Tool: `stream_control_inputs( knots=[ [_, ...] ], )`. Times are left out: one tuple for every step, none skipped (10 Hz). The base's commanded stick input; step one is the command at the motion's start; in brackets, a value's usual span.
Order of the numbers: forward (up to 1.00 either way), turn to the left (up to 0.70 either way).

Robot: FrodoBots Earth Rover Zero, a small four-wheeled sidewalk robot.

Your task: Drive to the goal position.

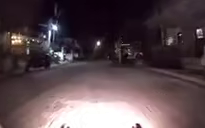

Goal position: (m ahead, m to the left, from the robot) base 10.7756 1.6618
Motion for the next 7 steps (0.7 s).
stream_control_inputs(
  knots=[
    [0.85,0.00],
    [0.85,0.00],
    [0.85,0.00],
    [0.85,0.00],
    [0.85,0.00],
    [0.85,0.00],
    [0.85,0.00]
  ],
)
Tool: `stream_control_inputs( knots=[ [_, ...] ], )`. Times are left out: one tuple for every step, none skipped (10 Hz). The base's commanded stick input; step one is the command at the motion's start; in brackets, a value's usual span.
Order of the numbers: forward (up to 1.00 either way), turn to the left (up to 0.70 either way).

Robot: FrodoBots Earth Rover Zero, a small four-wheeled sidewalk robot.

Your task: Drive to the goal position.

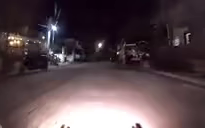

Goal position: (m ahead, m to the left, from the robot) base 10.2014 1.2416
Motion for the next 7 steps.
stream_control_inputs(
  knots=[
    [0.85,0.00],
    [0.85,0.00],
    [0.85,0.00],
    [0.85,0.00],
    [0.85,0.00],
    [0.85,0.00],
    [0.85,0.00]
  ],
)
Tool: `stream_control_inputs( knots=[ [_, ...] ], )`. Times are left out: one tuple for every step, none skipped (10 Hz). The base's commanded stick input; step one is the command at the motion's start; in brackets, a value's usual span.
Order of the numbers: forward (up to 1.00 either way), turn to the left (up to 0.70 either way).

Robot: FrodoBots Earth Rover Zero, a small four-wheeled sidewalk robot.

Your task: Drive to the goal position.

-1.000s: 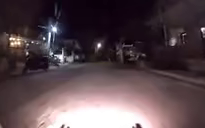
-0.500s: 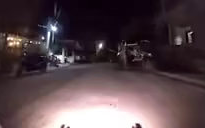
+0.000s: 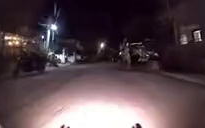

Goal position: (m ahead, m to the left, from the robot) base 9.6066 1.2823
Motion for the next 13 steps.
stream_control_inputs(
  knots=[
    [0.85,0.00],
    [0.85,0.00],
    [0.85,0.00],
    [0.85,0.00],
    [0.85,0.00],
    [0.85,0.00],
    [0.85,0.00],
    [0.85,0.00],
    [0.85,0.00],
    [0.85,0.00],
    [0.85,-0.14],
    [0.85,-0.34],
    [0.85,-0.24]
  ],
)
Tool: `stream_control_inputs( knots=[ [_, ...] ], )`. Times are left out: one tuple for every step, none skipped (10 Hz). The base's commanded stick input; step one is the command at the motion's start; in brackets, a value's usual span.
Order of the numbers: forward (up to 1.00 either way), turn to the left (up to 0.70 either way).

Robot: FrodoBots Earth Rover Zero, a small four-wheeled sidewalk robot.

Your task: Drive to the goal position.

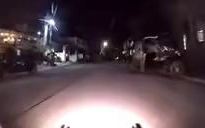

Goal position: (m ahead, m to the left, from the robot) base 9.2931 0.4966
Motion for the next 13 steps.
stream_control_inputs(
  knots=[
    [0.85,0.00],
    [0.85,0.00],
    [0.85,0.00],
    [0.85,0.00],
    [0.85,0.00],
    [0.85,0.00],
    [0.85,0.00],
    [0.85,0.00],
    [0.85,0.00],
    [0.85,0.00],
    [0.85,0.00],
    [0.85,0.00],
    [0.85,0.00]
  ],
)
